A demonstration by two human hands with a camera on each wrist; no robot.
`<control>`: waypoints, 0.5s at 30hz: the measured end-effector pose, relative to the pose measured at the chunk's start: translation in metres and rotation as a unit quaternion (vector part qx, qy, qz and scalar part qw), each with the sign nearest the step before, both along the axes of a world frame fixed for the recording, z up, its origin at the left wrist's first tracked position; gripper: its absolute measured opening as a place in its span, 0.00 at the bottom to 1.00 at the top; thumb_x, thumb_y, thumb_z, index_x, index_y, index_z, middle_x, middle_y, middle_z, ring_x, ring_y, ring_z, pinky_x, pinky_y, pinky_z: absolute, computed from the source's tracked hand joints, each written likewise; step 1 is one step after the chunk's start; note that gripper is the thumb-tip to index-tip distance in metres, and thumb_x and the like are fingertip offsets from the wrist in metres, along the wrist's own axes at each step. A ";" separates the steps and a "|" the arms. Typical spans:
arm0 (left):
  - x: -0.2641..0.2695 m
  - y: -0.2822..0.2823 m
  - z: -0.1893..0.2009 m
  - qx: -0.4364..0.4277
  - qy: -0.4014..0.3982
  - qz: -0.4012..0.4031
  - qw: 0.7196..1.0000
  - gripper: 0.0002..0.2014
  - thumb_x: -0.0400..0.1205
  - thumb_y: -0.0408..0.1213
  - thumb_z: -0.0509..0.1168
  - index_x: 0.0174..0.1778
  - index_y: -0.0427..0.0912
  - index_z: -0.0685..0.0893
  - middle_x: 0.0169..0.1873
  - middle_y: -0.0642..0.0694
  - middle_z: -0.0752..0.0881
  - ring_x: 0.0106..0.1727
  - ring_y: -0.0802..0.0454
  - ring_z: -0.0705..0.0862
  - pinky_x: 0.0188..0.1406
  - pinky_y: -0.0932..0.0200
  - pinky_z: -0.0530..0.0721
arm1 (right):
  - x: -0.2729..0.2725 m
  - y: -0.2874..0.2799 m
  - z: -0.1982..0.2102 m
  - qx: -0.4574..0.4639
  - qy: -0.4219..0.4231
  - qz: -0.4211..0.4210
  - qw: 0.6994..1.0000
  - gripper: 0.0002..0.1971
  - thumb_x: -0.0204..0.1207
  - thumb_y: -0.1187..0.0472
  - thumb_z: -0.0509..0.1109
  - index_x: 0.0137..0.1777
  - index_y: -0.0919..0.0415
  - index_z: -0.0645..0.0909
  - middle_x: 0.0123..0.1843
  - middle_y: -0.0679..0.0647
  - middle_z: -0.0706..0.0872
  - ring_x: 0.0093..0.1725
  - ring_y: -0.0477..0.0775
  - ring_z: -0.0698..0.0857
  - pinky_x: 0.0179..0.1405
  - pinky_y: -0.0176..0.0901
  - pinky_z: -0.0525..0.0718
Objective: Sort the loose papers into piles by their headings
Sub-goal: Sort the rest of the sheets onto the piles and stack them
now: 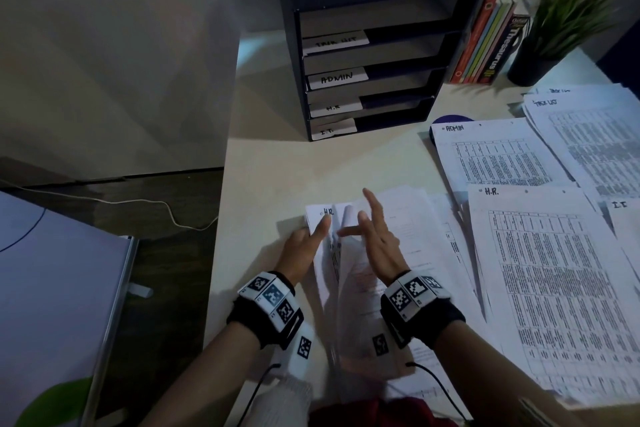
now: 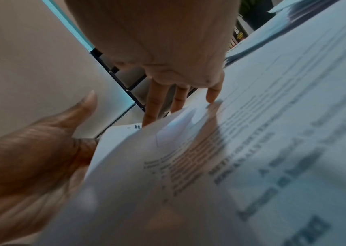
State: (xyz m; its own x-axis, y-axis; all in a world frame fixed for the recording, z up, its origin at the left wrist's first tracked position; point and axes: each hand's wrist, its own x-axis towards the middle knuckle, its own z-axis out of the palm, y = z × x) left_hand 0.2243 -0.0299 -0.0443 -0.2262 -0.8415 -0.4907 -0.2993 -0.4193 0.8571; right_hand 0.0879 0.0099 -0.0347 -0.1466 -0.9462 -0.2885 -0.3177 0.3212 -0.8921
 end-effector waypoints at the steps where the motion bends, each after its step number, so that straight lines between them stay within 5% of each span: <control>1: 0.001 0.001 -0.003 0.008 0.003 0.003 1.000 0.15 0.81 0.53 0.60 0.53 0.48 0.84 0.51 0.45 0.88 0.53 0.48 0.86 0.61 0.50 0.81 | -0.001 0.000 0.000 0.005 0.026 0.017 1.000 0.26 0.81 0.46 0.48 0.79 0.44 0.52 0.57 0.40 0.86 0.69 0.43 0.66 0.71 0.55 0.55; 4: 0.003 0.002 -0.011 -0.025 -0.061 0.014 0.998 0.12 0.81 0.39 0.64 0.55 0.37 0.85 0.53 0.39 0.88 0.55 0.43 0.86 0.60 0.47 0.82 | -0.008 -0.001 -0.002 -0.006 0.086 0.028 0.996 0.34 0.73 0.74 0.56 0.77 0.48 0.59 0.65 0.43 0.78 0.66 0.54 0.68 0.70 0.59 0.64; 8: 0.001 0.003 -0.014 -0.061 -0.121 0.017 0.991 0.12 0.78 0.38 0.67 0.52 0.32 0.86 0.53 0.37 0.86 0.56 0.41 0.84 0.56 0.51 0.80 | -0.018 -0.014 -0.001 -0.024 0.152 0.020 0.988 0.39 0.64 0.85 0.49 0.74 0.54 0.68 0.74 0.54 0.72 0.66 0.59 0.67 0.59 0.44 0.68; 10: 0.001 0.002 -0.014 -0.089 -0.124 0.041 0.987 0.17 0.72 0.47 0.70 0.47 0.35 0.87 0.54 0.35 0.83 0.59 0.39 0.81 0.64 0.49 0.77 | -0.025 -0.023 0.001 -0.035 0.204 0.052 0.977 0.39 0.65 0.85 0.51 0.72 0.52 0.71 0.78 0.50 0.67 0.71 0.59 0.65 0.64 0.49 0.68; 13: 0.000 0.002 -0.003 -0.133 -0.209 0.033 0.968 0.12 0.77 0.42 0.70 0.47 0.37 0.88 0.57 0.36 0.77 0.63 0.42 0.72 0.67 0.60 0.62 | -0.028 -0.037 0.011 -0.016 0.241 0.110 0.964 0.30 0.76 0.73 0.61 0.73 0.44 0.70 0.80 0.47 0.63 0.73 0.60 0.62 0.69 0.59 0.67; 15: 0.003 0.000 -0.005 -0.118 -0.173 0.031 0.977 0.08 0.79 0.36 0.67 0.47 0.35 0.87 0.55 0.35 0.81 0.60 0.41 0.78 0.63 0.57 0.71 | -0.026 -0.044 0.016 -0.011 0.275 0.158 0.948 0.26 0.78 0.62 0.67 0.73 0.41 0.69 0.79 0.47 0.63 0.74 0.59 0.60 0.68 0.59 0.66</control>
